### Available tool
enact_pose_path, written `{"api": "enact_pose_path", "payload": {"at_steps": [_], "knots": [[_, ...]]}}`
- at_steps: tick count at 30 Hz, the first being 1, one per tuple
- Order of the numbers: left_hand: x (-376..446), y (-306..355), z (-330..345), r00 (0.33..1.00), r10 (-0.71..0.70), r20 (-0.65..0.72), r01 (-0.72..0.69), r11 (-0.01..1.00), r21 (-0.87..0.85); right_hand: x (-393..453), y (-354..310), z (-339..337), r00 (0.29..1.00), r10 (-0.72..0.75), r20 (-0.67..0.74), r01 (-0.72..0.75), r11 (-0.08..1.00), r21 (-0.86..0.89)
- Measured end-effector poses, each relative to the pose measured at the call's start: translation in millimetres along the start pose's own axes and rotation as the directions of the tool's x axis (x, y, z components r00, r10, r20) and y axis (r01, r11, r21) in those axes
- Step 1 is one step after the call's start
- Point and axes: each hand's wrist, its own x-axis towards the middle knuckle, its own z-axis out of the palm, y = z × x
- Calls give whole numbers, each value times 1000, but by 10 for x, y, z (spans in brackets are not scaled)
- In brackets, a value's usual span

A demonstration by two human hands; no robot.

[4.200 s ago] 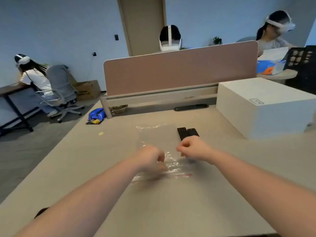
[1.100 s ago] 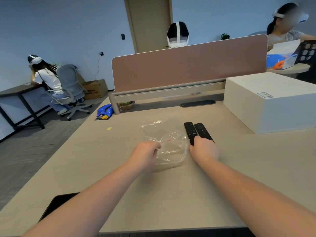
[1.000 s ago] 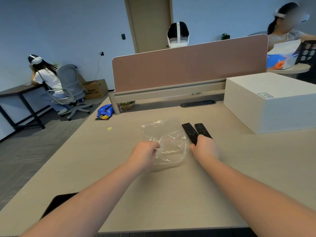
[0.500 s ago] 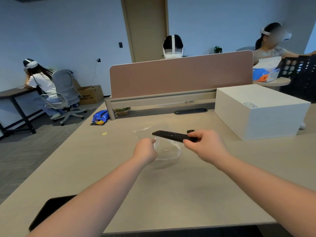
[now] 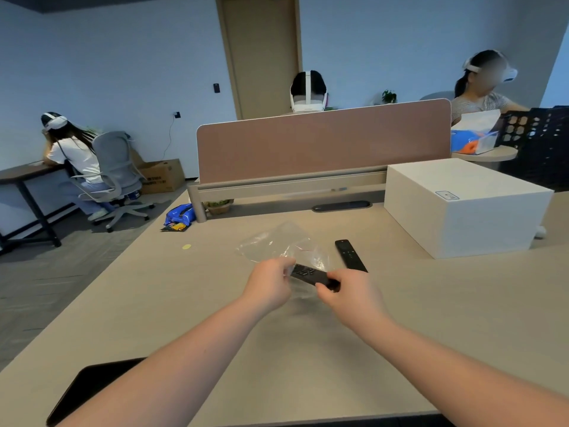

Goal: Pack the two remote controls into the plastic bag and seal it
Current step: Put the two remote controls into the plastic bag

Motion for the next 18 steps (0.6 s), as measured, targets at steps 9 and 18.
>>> {"api": "enact_pose_path", "payload": {"at_steps": [9, 18], "knots": [[66, -77, -78, 995, 32, 91, -40, 995, 89, 482, -36, 524, 993, -21, 118, 22, 1000, -2], [137, -297, 13, 998, 48, 27, -50, 994, 92, 765, 27, 806, 975, -49, 216, 92, 976, -197]]}}
